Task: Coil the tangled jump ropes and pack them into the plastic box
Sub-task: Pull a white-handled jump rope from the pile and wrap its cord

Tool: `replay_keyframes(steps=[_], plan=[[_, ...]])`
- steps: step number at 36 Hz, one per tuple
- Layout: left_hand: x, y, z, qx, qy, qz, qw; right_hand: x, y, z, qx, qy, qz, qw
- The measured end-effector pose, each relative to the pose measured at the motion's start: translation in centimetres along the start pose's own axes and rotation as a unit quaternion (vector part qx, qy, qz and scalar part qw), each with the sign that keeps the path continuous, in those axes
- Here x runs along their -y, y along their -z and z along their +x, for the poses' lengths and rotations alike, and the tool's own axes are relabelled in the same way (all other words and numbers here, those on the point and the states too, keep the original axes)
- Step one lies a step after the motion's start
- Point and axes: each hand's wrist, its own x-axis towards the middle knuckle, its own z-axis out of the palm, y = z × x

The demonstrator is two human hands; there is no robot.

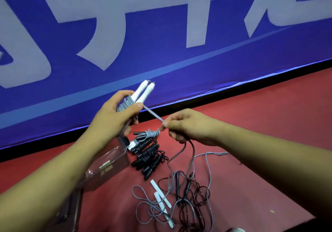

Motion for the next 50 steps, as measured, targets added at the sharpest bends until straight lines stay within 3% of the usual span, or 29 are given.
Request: replay_keyframes(steps=[4, 8, 11, 14, 16, 19, 22, 33, 38, 45, 50], plan=[[1.4, 0.9, 0.6, -0.041, 0.027, 0.054, 0.997, 1.4, -0.8, -0.1, 0.009, -0.041, -0.004, 0.999], [3.2, 1.4, 0.7, -0.015, 0.038, 0.203, 0.978, 2.6, -1.5, -0.3, 0.045, -0.065, 0.0, 0.997], [3.6, 1.4, 0.4, 0.026, 0.038, 0.345, 0.938, 3.3, -2.3, -0.3, 0.014, -0.038, -0.12, 0.992], [3.5, 0.9, 0.1, 0.077, 0.015, 0.459, 0.885, 3.4, -2.9, -0.2, 0.014, 0.062, -0.3, 0.952], [3.6, 0.5, 0.0, 0.13, 0.013, 0.484, 0.865, 3.2, -2.6, 0.1, 0.008, 0.087, -0.356, 0.93], [3.6, 0.0, -0.4, 0.22, 0.01, 0.462, 0.859, 2.9, -1.7, 0.4, -0.03, 0.117, -0.392, 0.912], [3.3, -0.8, -1.2, 0.246, -0.03, 0.454, 0.856, 2.6, -0.6, 0.6, -0.066, 0.135, -0.39, 0.908], [2.0, -3.3, -2.9, 0.199, -0.104, 0.388, 0.894, 1.2, 2.2, 0.1, -0.06, 0.097, -0.161, 0.98], [1.0, -3.2, -2.9, 0.176, -0.097, 0.267, 0.942, -0.7, 2.4, 0.0, -0.034, 0.033, -0.047, 0.998], [0.4, -2.9, -2.6, 0.123, -0.039, 0.087, 0.988, -1.5, 1.6, -0.2, 0.043, -0.049, -0.036, 0.997], [0.3, -1.6, -1.2, 0.081, 0.028, 0.073, 0.994, -0.6, 0.7, -0.3, 0.086, -0.077, -0.094, 0.989]])
